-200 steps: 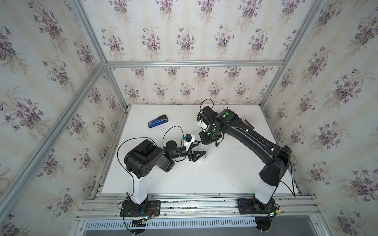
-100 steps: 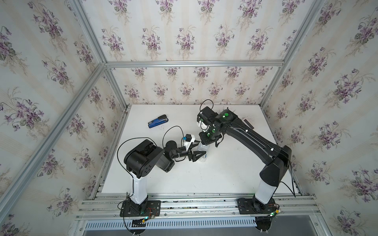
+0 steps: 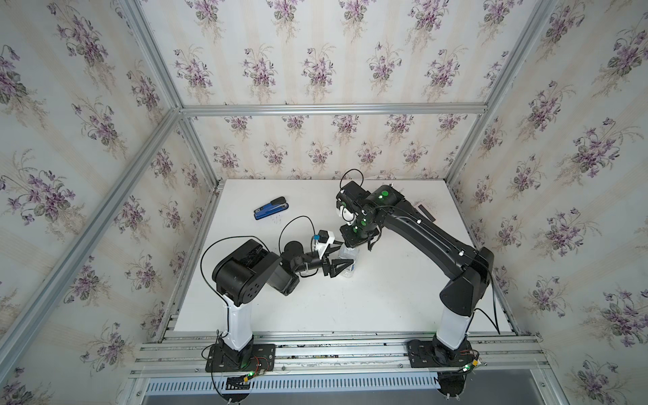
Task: Screw on the bottle caps
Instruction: Screw the bottle cap onto the plastic bottle.
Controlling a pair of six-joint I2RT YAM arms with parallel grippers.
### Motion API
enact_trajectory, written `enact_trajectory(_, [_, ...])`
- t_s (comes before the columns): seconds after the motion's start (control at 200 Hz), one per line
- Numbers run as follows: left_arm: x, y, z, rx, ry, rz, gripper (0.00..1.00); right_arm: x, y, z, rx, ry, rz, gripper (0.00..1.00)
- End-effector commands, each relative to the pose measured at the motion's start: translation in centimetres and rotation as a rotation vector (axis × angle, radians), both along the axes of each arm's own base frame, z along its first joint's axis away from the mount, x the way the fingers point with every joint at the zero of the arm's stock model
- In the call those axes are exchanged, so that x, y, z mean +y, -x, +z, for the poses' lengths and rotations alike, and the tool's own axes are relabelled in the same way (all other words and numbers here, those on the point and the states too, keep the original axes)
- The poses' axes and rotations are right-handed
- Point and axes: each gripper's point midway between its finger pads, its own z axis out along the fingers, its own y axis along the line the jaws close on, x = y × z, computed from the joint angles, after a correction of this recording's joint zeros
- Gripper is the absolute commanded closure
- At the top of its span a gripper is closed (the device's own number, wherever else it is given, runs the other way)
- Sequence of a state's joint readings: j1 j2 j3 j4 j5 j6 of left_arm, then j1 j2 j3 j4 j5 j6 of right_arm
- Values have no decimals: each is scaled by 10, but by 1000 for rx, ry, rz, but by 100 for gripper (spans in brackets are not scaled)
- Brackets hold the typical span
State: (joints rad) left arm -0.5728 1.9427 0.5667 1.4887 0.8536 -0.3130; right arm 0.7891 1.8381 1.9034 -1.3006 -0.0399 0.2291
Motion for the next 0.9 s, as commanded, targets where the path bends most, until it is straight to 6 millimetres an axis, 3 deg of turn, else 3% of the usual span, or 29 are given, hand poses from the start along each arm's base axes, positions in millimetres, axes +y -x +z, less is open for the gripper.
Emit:
enact_trajectory(0.0, [1,7,-46,172,-124,-13,19,-4,6,-10,32,26,6,70])
enact_trajectory(0.17, [2,6,-46,171,-123,-11,19,-4,6,-16,36,26,5,69])
enact_trajectory(0.33, [2,6,-46,171,-123,-9,19,-3,7,-10,25,10,4,65])
enact_trajectory(0.48, [2,6,-46,170,-123,-10,19,-6,8,-5,10,5,-4,48])
enact_trajectory(0.669, [1,6,-46,171,-124,-12,19,0,8,10,-23,-65,1,16])
enact_trajectory(0.794, [1,6,-47,173,-124,-11,19,-5,-1,28,-121,-104,-16,13])
enact_trajectory(0.894, [2,6,-46,171,-123,-13,19,-5,-8,47,-199,-266,-27,15])
